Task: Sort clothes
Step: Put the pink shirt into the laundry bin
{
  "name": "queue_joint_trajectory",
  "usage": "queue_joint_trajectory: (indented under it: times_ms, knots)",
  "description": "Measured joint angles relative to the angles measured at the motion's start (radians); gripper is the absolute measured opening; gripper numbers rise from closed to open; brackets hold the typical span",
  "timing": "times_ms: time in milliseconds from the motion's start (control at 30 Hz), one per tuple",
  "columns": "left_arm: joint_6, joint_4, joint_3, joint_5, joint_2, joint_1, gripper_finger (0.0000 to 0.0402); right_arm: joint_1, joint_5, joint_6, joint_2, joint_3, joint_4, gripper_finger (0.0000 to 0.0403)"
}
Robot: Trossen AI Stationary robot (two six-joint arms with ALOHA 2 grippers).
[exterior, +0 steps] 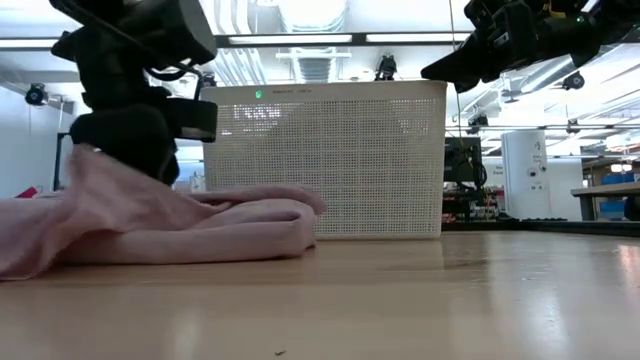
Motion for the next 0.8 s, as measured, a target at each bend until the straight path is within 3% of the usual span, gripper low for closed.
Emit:
queue_joint_trajectory:
  times_ms: [100, 200, 400, 567, 800]
  knots:
    - [-0.007, 0.007, 0.0, -0.022, 0.015, 0.0, 0.0311, 0.0, 0.0, 0.0, 0.0, 0.0, 0.0, 0.0]
    - [-0.03, -0.012, 0.012, -0.034, 0.031, 0.0, 0.0254, 0.0, 0.0, 0.001, 0.0, 0.0, 0.0, 0.0]
    - [-0.037, -0.02, 0.049, 0.0, 0.044, -0.011, 0.0051, 0.0, 0.0, 0.001, 0.0, 0.0, 0.0, 0.0]
    - [-0.023, -0.126, 0.171, 0.006, 0.047, -0.028, 0.004, 0.0, 0.001, 0.005, 0.0, 0.0, 0.0, 0.0]
    - [0.068, -0.402, 0.523, -0.172, 0.035, -0.09, 0.004, 0.0, 0.0, 0.007, 0.0, 0.0, 0.0, 0.0]
